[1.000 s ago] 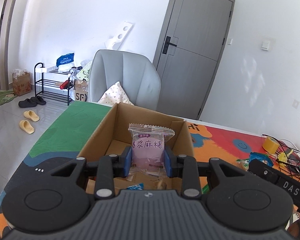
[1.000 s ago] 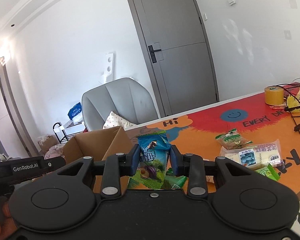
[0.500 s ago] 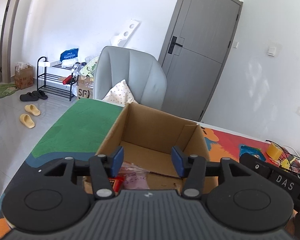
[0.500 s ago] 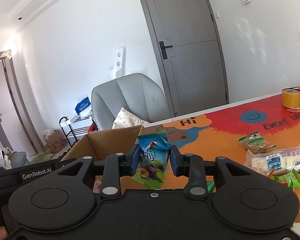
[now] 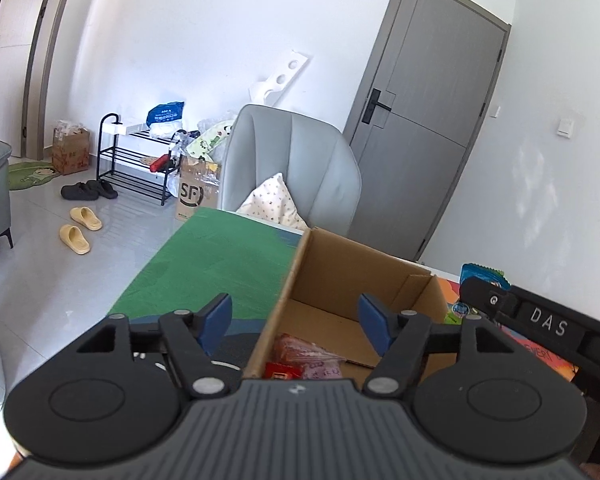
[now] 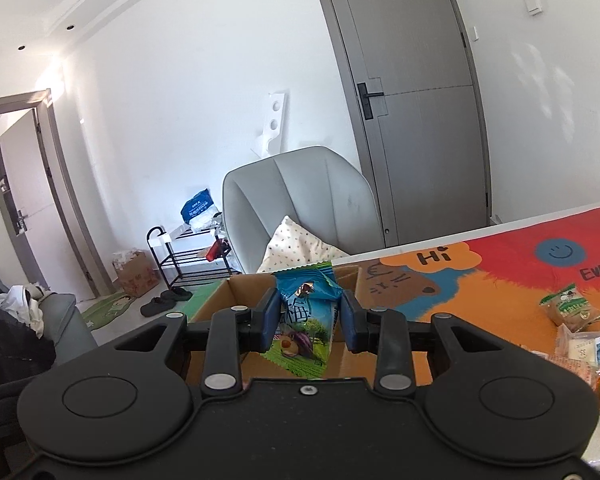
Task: Organize snacks
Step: 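Carry both packs over the cardboard box and open both tools to drop them, then return both tools to the snack pile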
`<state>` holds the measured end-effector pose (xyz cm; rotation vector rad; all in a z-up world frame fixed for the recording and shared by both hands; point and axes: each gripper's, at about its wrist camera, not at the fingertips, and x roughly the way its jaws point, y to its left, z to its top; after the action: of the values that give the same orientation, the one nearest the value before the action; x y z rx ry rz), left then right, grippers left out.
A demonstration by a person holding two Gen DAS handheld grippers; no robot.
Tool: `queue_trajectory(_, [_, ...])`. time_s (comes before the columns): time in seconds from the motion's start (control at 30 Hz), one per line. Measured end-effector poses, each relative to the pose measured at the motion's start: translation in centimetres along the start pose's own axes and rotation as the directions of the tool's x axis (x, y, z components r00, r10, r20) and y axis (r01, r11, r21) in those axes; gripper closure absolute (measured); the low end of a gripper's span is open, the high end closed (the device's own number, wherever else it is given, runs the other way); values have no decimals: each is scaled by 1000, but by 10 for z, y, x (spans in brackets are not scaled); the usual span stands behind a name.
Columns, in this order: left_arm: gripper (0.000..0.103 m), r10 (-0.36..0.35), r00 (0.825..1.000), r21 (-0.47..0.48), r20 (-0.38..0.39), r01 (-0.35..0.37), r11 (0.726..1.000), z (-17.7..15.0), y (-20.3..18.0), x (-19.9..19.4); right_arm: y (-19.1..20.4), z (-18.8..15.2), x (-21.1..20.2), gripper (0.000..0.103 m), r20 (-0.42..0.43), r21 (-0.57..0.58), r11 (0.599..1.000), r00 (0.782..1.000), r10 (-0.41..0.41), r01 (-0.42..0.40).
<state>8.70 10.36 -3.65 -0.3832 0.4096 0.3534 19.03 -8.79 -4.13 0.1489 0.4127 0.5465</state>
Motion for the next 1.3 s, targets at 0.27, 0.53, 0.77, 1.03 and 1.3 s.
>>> queue_trajectory(0.27, [22, 27, 1000, 3, -9, -27, 1000, 0, -1, 2, -7, 0, -6, 44, -3, 35, 999, 1000, -3, 3])
queue_trajectory(0.53, [9, 31, 1000, 25, -5, -31, 999, -3, -18, -3, -47, -5, -29, 33, -1, 113, 991, 998, -69, 69])
queue_trajectory(0.77, [6, 11, 1000, 52, -2, -11, 999, -9, -32, -10, -72, -11, -48, 28, -5, 149, 982, 993, -115, 114])
queue_trajectory(1.03, [6, -21, 1000, 76, -15, 22, 997, -15, -51, -14, -95, -15, -71, 23, -3, 166, 974, 988, -157, 155])
queue_trajectory(1.3, [6, -71, 997, 116, -24, 73, 991, -27, -82, -22, -125, -18, -98, 18, 3, 195, 956, 975, -224, 219])
